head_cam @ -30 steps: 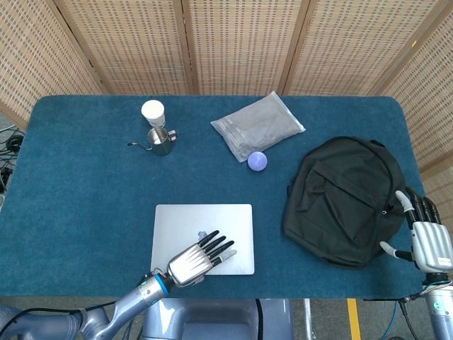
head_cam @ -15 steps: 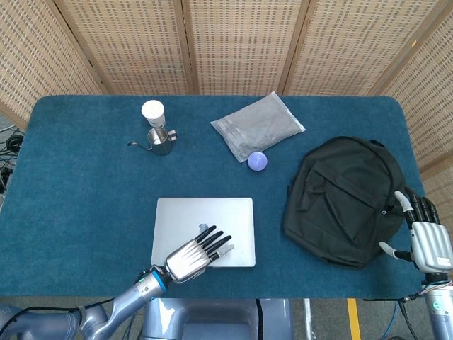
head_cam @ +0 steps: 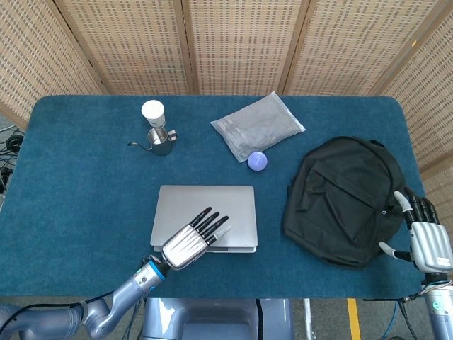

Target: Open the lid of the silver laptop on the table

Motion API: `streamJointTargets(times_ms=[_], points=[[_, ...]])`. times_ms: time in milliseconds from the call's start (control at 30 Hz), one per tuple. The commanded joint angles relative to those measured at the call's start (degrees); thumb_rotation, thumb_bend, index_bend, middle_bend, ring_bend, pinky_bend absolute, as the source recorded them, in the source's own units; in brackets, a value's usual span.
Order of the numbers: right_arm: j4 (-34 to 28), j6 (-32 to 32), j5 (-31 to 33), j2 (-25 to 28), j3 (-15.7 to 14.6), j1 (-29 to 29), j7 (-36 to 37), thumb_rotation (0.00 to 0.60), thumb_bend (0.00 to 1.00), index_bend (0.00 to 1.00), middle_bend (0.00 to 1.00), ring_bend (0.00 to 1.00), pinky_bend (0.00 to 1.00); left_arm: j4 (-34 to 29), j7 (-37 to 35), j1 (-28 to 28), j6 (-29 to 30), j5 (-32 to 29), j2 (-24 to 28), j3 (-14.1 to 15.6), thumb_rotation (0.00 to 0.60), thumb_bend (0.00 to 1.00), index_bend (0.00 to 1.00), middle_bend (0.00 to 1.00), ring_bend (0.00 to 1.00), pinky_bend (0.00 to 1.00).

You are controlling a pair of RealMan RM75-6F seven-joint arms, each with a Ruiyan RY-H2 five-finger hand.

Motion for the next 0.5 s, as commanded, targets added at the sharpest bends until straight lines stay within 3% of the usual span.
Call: streamJointTargets(times_ms=[33, 233, 500], points=[[-0.04, -0.28, -0.28, -0.31, -0.26, 0.21, -1.02, 0.6, 0.0, 0.02, 0.0, 0.0, 0.0, 0.36, 4.43, 0.36, 0.44, -3.32, -1.15, -3.06, 0.6, 0.5, 0.0, 0.0, 0.0, 0.0], [-0.07, -0.44, -0.67, -0.75, -0.55, 0.43, -2.32, 0.6, 0.0, 0.02, 0.0, 0.0, 0.0, 0.7, 8.43, 0.22, -1.57, -8.25, -2.24, -5.12, 0.6, 0.51, 0.0, 0.0, 0.0, 0.0], [2.06, -0.02, -3.76, -2.27, -1.26, 1.41, -3.05, 0.6, 0.0, 0.04, 0.0, 0.0, 0.0, 3.33, 6.07, -1.56, -2.39, -11.52, -2.87, -7.91, 0.6, 0.51, 0.0, 0.0, 0.0, 0.0]])
